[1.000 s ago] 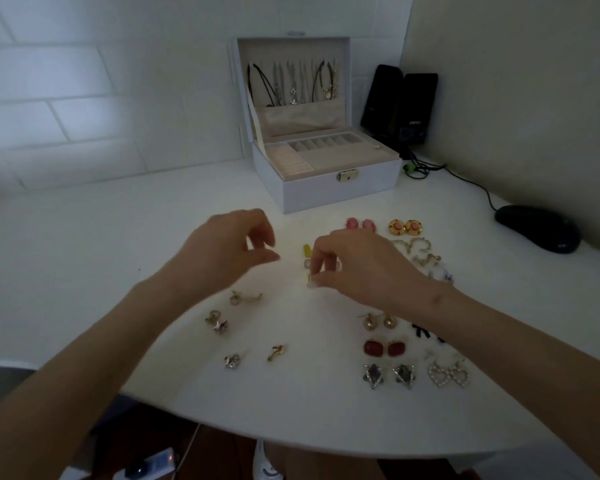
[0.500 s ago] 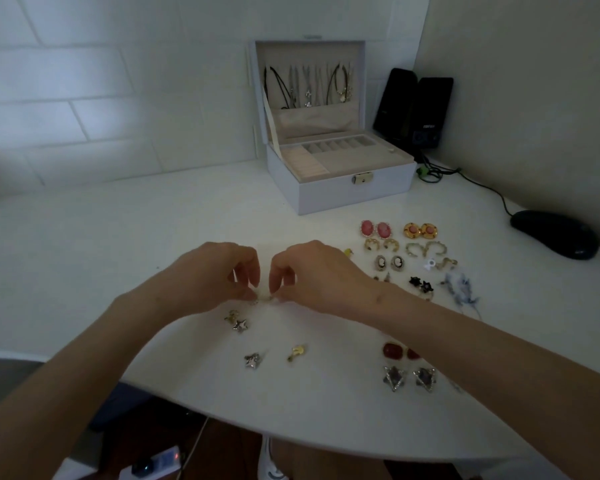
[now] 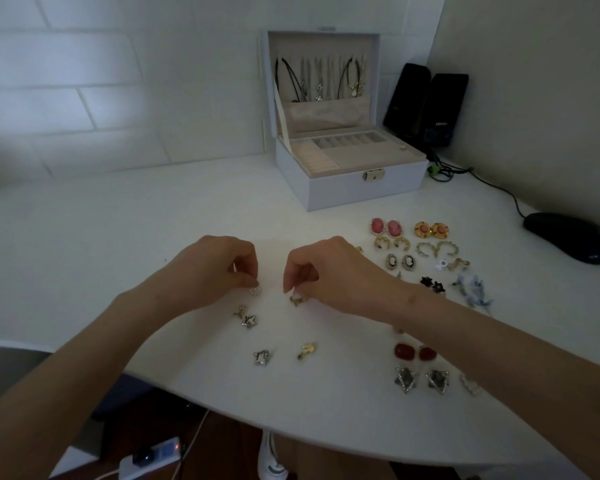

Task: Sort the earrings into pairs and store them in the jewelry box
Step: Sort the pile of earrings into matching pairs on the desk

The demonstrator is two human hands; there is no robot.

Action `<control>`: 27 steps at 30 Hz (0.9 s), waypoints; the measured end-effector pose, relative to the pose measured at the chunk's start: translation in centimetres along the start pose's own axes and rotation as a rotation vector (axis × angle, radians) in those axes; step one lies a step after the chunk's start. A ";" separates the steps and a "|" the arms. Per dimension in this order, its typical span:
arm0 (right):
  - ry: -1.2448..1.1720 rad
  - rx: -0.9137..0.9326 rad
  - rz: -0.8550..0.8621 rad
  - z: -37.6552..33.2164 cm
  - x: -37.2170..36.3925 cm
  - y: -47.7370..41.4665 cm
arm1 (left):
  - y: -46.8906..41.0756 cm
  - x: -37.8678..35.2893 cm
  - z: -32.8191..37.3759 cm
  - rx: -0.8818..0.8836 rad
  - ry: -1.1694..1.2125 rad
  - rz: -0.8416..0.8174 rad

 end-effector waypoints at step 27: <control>0.014 -0.087 0.012 1.4 3.4 2.9 | 2.4 -0.8 7.7 -0.271 0.031 -0.123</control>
Point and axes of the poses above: each hand's wrist, its own y-axis away from the middle knuckle, its own x-axis out of the back of the hand, z = x × y, the point moved 3 cm from there along -y, towards the middle knuckle, and after that the axes turned 8 degrees about -y, right-handed, at the moved point
